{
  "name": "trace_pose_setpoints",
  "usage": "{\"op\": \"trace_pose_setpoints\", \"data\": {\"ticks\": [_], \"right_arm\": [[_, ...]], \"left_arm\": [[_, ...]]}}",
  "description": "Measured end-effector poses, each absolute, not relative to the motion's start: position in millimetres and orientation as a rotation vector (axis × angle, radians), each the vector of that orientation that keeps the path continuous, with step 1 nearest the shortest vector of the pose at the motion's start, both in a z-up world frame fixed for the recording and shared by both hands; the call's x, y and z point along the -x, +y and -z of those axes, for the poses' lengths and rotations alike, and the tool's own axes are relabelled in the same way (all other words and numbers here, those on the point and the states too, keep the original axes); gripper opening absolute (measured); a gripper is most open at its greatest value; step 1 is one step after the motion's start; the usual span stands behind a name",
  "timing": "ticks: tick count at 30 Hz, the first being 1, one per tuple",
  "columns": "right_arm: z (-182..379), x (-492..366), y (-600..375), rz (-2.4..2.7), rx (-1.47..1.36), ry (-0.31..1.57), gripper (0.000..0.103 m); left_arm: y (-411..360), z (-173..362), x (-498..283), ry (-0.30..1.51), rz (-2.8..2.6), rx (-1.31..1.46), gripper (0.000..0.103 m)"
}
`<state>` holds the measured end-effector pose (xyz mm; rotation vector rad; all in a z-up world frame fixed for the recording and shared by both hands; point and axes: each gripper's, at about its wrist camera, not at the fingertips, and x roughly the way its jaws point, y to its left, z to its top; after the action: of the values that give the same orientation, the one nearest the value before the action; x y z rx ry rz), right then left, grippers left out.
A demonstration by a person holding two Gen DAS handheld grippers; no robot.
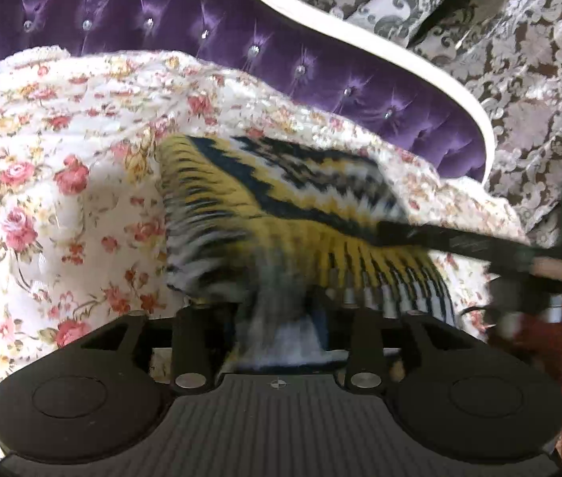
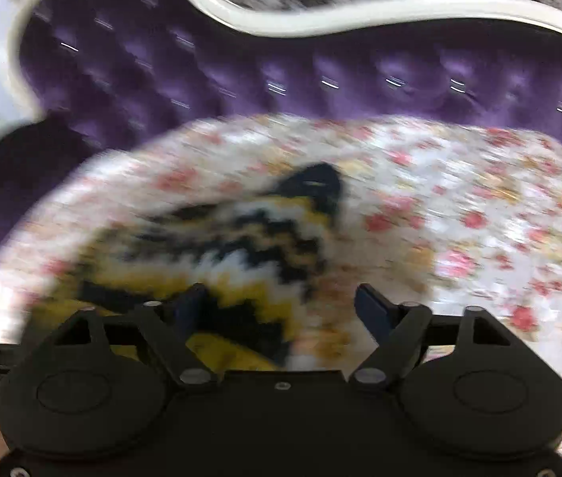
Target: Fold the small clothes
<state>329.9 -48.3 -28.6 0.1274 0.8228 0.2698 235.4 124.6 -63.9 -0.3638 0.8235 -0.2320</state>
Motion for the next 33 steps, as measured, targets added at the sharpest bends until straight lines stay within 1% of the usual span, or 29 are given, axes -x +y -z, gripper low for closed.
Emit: {"op": "trace_pose_setpoints", "data": {"ticks": [1, 2, 4, 5, 6, 11, 14, 16, 19, 20, 21, 22, 24, 25, 27, 33], "right_arm": [[36, -333, -57, -0.262, -0.194, 0.842, 0.093], [41, -334, -65, -0.264, -0.251, 0.856, 0.094], [42, -331, -68, -0.284, -0.255, 0.842, 0.095], [41, -329, -68, -0.294, -0.244, 0.84, 0.095], [41, -328, -69, -0.304, -0.247, 0.842, 0.095], [41, -329, -73, -0.329, -0.288, 0.848, 0.097], [41, -332, -72, -0.367, -0.317, 0.849, 0.097], [42, -332, -71, -0.403, -0.337, 0.85, 0.097], [44, -329, -69, -0.465, -0.365, 0.852, 0.097], [44, -328, -69, -0.487, -0.376, 0.855, 0.097], [45, -327, -69, -0.506, -0.383, 0.859, 0.087], [45, -326, -69, -0.533, -0.399, 0.865, 0.064], [44, -323, -74, -0.547, -0.458, 0.888, 0.058], [42, -322, -77, -0.544, -0.479, 0.906, 0.055], [39, -315, -86, -0.54, -0.523, 0.937, 0.054], [35, -262, -114, -0.549, -0.516, 0.996, 0.054]], "left_arm": [[126, 63, -233, 0.812, 0.224, 0.365, 0.045], [129, 63, -231, 0.806, 0.207, 0.359, 0.048], [133, 64, -228, 0.803, 0.19, 0.348, 0.054], [135, 65, -227, 0.809, 0.178, 0.343, 0.064], [137, 67, -227, 0.817, 0.162, 0.339, 0.071], [149, 80, -225, 0.855, 0.169, 0.414, 0.076], [146, 80, -229, 0.874, 0.189, 0.412, 0.081], [141, 81, -235, 0.897, 0.248, 0.437, 0.081], [136, 85, -244, 0.929, 0.323, 0.511, 0.078], [135, 87, -247, 0.947, 0.349, 0.544, 0.058], [135, 89, -250, 0.972, 0.362, 0.582, 0.042], [136, 92, -251, 0.992, 0.373, 0.626, 0.039], [138, 93, -249, 1.003, 0.389, 0.675, 0.034], [137, 92, -245, 1.003, 0.396, 0.685, 0.033], [137, 92, -235, 1.01, 0.435, 0.751, 0.03], [112, 88, -188, 1.056, 0.502, 0.751, 0.03]]}}
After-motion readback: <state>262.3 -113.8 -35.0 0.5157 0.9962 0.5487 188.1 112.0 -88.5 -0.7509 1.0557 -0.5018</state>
